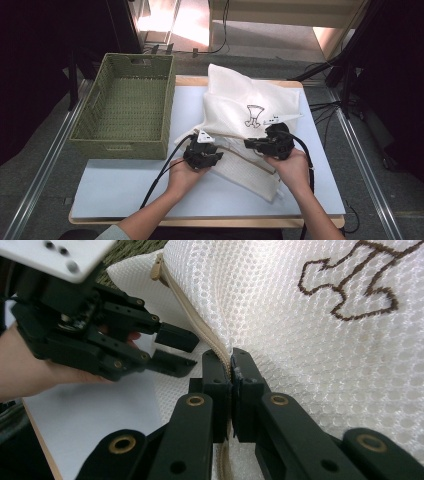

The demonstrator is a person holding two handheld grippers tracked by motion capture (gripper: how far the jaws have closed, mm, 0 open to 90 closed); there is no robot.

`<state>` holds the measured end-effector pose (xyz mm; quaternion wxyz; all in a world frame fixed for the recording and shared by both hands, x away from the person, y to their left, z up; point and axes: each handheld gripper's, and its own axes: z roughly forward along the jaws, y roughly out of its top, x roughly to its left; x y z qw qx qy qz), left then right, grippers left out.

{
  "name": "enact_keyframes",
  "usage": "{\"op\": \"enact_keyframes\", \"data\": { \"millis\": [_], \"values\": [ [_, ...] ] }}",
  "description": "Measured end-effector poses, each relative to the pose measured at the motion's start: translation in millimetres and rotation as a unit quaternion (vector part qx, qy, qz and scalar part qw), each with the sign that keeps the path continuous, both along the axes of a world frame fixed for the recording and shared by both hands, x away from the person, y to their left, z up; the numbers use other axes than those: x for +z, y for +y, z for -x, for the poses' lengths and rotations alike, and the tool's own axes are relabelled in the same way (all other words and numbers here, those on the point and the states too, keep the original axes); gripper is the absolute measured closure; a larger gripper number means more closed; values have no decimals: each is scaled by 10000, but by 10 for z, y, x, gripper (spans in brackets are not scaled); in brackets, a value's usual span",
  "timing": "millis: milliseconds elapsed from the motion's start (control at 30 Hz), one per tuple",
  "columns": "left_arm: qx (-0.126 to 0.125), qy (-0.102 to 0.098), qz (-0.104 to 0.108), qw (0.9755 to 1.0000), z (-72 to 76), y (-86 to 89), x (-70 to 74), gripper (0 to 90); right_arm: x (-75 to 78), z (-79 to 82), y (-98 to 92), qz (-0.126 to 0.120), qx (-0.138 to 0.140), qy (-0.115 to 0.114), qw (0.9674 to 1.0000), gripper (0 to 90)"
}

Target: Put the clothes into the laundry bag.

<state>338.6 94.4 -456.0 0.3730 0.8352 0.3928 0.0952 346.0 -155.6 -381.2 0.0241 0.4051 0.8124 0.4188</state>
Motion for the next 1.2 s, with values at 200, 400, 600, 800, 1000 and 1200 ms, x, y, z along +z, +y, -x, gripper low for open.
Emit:
{"op": "enact_keyframes", "data": {
  "millis": [200,400,600,800,1000,1200],
  "values": [
    [-8,-139,-212,9997,20,20,-135,729,1,-1,7,-13,14,-10,10000,879],
    [-58,-44,-121,9999,-14,56,-138,900,-1,2,23,3,42,2,10000,878],
    [-104,-32,365,9993,110,102,115,900,1,0,8,-20,26,-1,10000,878],
    [-554,-237,596,9964,350,92,443,900,58,21,-6,-108,35,-77,9999,878],
    [-864,-414,1004,9903,551,14,747,900,206,83,-14,-201,90,-222,9995,878],
    [-1240,-397,1096,9854,708,-169,775,900,327,145,-49,-232,232,-365,9988,878]
  ]
}}
